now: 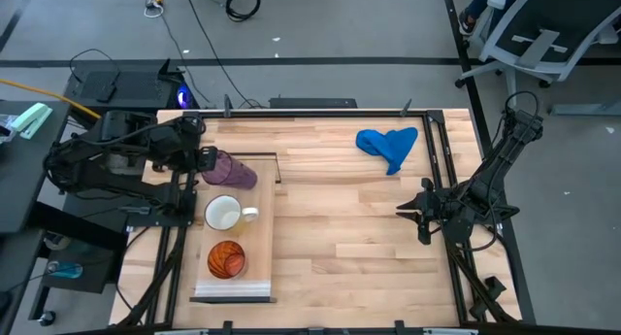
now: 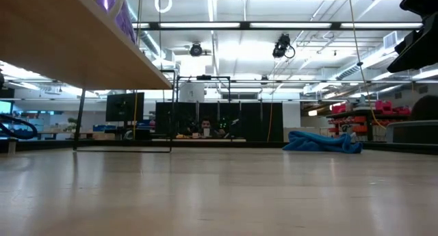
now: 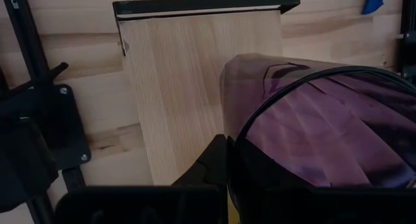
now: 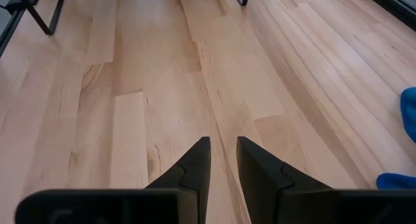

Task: Stack small to large cups/mugs on shelf
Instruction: Put the purple cup on the shelf

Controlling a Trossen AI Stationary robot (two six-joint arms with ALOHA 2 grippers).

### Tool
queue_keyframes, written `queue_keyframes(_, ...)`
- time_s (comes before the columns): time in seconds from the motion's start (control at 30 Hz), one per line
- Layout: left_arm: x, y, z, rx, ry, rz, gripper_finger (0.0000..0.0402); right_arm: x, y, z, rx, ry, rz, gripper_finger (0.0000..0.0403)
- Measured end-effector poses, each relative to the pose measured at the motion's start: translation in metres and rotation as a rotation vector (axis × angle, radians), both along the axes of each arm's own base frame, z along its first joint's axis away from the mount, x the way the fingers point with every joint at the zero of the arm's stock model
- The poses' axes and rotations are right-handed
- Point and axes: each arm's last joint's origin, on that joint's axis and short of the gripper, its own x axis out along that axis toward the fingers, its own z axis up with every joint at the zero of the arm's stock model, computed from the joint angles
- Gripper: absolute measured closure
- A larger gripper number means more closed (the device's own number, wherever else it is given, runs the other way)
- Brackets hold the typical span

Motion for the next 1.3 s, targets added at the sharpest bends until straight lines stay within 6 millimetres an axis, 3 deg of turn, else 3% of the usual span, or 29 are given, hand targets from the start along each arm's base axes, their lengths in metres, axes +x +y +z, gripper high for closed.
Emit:
queue_keyframes(0.37, 0.0, 0.0, -0.001, 0.008, 0.002, 0.004, 0.039, 0.0, 0.0, 0.0, 0.0, 0.0, 0.0, 0.032)
queue_keyframes(0.57, 0.003, -0.001, -0.014, -0.022, 0.044, -0.025, 0.039, 0.0, 0.0, 0.0, 0.0, 0.0, 0.0, 0.032)
queue_keyframes(1.3, -0.008, -0.002, -0.011, -0.043, 0.02, -0.021, 0.0386, 0.0, 0.0, 0.0, 0.002, 0.0, -0.002, 0.032)
